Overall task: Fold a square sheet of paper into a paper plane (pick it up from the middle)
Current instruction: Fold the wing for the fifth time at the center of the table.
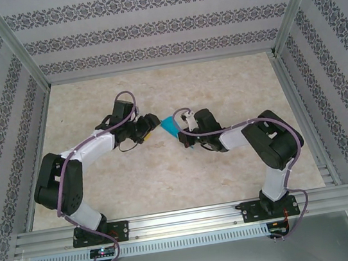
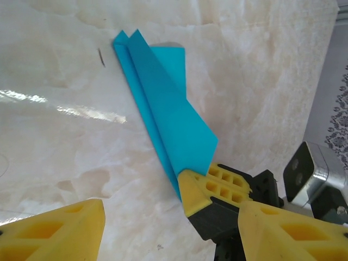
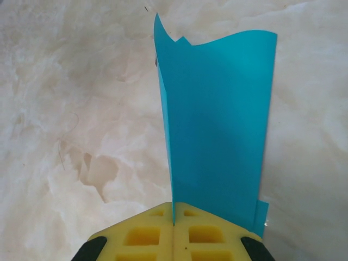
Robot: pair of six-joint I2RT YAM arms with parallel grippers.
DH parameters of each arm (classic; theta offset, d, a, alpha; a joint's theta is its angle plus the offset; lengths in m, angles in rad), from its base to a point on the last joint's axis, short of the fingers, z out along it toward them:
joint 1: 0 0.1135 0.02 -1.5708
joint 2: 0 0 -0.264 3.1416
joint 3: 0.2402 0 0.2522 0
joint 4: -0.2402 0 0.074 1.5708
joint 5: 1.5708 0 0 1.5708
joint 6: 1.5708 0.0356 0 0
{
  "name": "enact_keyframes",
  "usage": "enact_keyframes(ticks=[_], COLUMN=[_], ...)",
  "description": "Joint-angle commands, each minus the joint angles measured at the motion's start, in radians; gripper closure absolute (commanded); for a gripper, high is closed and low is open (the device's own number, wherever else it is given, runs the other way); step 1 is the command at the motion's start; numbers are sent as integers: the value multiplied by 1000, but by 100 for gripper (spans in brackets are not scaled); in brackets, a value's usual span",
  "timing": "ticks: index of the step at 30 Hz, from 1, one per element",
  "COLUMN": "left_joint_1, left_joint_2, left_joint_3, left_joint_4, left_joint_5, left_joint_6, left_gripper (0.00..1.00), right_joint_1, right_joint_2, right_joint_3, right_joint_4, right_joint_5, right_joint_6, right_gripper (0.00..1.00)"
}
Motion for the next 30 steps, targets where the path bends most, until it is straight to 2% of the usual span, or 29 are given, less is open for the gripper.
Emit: enact_keyframes(ticks=[1,5,13,21,30], left_joint_1=[5,1,-26,-55,-66], left_joint_2=[14,35,106,170,215], left_joint_3=[-22,-34,-28,-58,-66], left_joint_4=[94,142,228,391,461], left_joint_5=[33,52,91,118,126], left_joint_6=[33,38,67,75,97], left_gripper=[34,34,35,42,51], right_joint_1=[-4,-12,-56,-84,-119], right_joint_2=[9,3,34,66,111], right_joint_3=[32,45,47,12,-12], right_joint_4=[-6,-29,44,165,243], right_joint_5=[-38,-47,-199,-272,-305], right_joint_6=[88,132,248,375,478], right_gripper=[100,100,100,100,100])
